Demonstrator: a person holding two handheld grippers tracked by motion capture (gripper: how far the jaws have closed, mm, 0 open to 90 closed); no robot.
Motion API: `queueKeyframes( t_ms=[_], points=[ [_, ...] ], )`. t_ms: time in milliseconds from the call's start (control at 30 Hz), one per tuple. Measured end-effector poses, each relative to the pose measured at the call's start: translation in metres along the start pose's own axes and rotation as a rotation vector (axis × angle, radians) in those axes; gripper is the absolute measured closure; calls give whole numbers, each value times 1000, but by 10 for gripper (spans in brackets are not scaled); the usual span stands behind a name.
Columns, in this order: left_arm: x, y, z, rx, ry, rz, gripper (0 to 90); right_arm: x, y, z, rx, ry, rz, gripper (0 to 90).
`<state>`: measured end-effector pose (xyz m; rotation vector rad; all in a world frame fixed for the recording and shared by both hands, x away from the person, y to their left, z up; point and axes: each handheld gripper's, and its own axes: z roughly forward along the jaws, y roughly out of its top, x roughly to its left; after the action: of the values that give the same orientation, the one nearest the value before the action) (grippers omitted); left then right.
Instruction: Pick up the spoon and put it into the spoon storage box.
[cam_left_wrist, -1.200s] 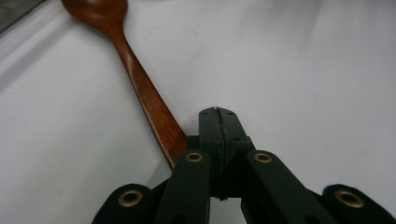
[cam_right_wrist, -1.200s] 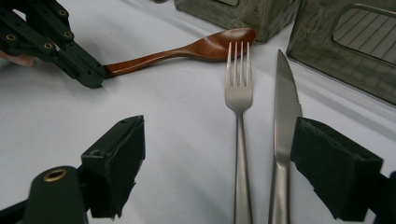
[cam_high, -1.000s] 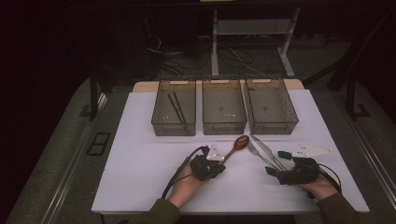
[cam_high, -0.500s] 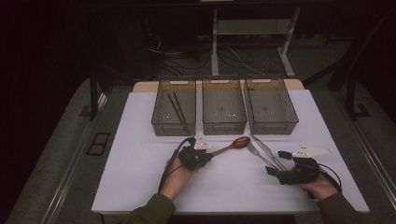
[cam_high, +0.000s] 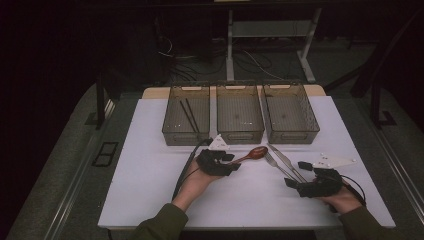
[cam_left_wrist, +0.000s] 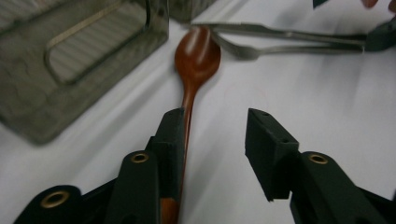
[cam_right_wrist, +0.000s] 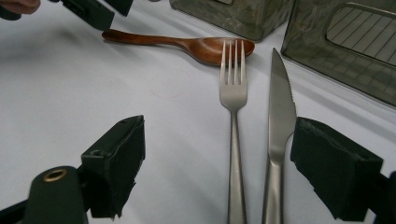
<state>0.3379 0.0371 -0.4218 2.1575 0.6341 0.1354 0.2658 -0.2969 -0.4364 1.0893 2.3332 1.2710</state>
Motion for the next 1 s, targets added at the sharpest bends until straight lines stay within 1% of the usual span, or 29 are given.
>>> queueKeyframes(
  t_ms=[100, 200, 233, 267, 367, 400, 467, 600, 667, 700, 733, 767, 800, 867, 900, 933, 967, 1000],
  points=[
    [3, 10, 8, -13, -10, -9, 519, 0, 0, 0, 0, 0, 0, 182],
    [5, 19, 18, -15, -20, -11, 501, -1, 0, 0, 1, 0, 4, 182],
    [6, 21, 21, -14, -20, -17, 498, -1, 0, 0, 1, -1, 5, 182],
    [7, 23, 25, -10, -19, -11, 494, -1, 0, 0, 0, -1, 4, 182],
    [9, 27, 37, -3, -10, -22, 486, -1, -1, 0, -1, 1, 4, 182],
    [9, 28, 40, -3, -4, -33, 486, -1, -1, 0, -1, 2, 5, 182],
    [11, 29, 48, 2, -1, -38, 485, -1, -1, 0, -1, -1, 4, 182],
    [11, 32, 60, 30, 17, -27, 478, -2, -1, -1, -3, 1, 5, 182],
    [12, 33, 66, 29, 19, -40, 477, -2, -1, -1, -2, 1, 5, 182],
    [13, 34, 68, 28, 27, -23, 475, -2, -1, -1, -2, 0, 5, 182],
    [13, 34, 70, 33, 32, -32, 474, -2, -1, -1, -2, 1, 5, 182],
    [14, 35, 71, 39, 35, -26, 474, -2, -1, -1, -2, 1, 3, 182],
    [13, 35, 73, 45, 40, -38, 472, -2, -1, -1, -1, 1, 3, 182],
    [14, 34, 77, 57, 37, -41, 469, -2, -1, -1, -2, 1, 3, 182],
    [16, 34, 79, 60, 39, -27, 465, -2, -1, -1, -2, 2, 3, 182],
    [14, 33, 80, 62, 39, -48, 465, -2, -1, -1, -3, 1, 3, 182],
    [15, 33, 82, 65, 40, -36, 464, -2, -1, -1, -2, 2, 3, 182],
    [16, 32, 82, 68, 38, -35, 465, -2, -1, -1, -2, 2, 3, 182]
  ],
)
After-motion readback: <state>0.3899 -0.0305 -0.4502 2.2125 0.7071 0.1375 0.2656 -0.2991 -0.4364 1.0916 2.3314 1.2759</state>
